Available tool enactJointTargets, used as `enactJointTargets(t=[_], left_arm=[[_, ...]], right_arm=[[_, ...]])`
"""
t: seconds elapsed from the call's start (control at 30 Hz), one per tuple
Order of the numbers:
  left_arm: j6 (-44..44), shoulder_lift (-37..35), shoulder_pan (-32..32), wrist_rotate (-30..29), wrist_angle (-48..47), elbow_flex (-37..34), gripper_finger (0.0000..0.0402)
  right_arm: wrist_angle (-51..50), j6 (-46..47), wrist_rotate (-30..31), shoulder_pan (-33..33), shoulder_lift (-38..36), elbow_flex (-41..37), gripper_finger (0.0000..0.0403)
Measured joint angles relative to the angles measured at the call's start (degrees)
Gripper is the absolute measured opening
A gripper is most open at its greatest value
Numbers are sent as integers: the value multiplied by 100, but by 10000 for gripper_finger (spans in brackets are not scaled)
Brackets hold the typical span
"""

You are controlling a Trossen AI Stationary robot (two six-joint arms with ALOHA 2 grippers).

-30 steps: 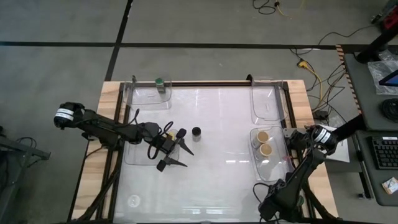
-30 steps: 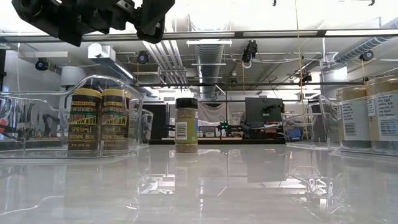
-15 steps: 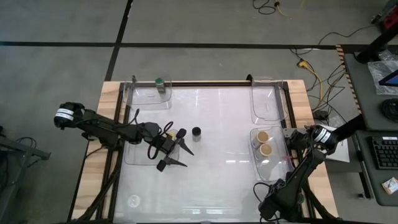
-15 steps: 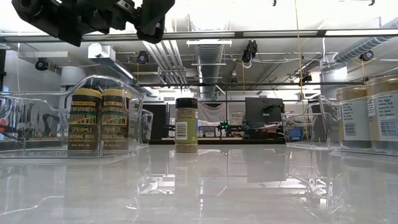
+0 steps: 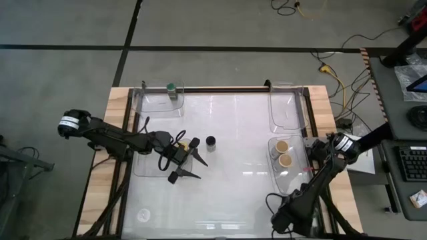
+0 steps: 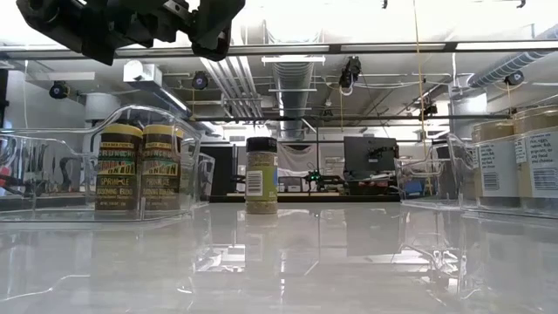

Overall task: Sort spices by type
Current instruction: Put the green spice bottle into the top left transparent bin

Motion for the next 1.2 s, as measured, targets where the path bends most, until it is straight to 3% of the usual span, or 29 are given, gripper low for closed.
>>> enactJointTargets(t=[0.43, 0.53, 0.63, 0.83, 0.97, 1.07, 1.2], left_arm=[[4, 0, -3, 1, -200, 0, 231], [9, 0, -17, 127, -201, -9, 231], [11, -2, -46, 620, -212, -71, 231], [-199, -3, -261, 842, -627, -85, 231], [-303, -171, -442, 262, -1321, -85, 231], [-400, -379, -566, -332, -1956, -85, 231], [-489, -591, -736, -581, -2258, -87, 231]], right_arm=[[154, 410, 145, -1307, 11, 1238, 203], [164, 122, 529, -1629, 11, 1575, 200], [168, -224, 892, -1997, 14, 1806, 200], [-388, -1448, 1086, -2706, 357, 2139, 200], [-1174, -2513, 1315, -3059, 889, 2605, 200], [-1121, -3241, 1363, -3285, 1243, 2978, 203], [-1147, -3947, 1579, -3585, 1688, 3504, 202]])
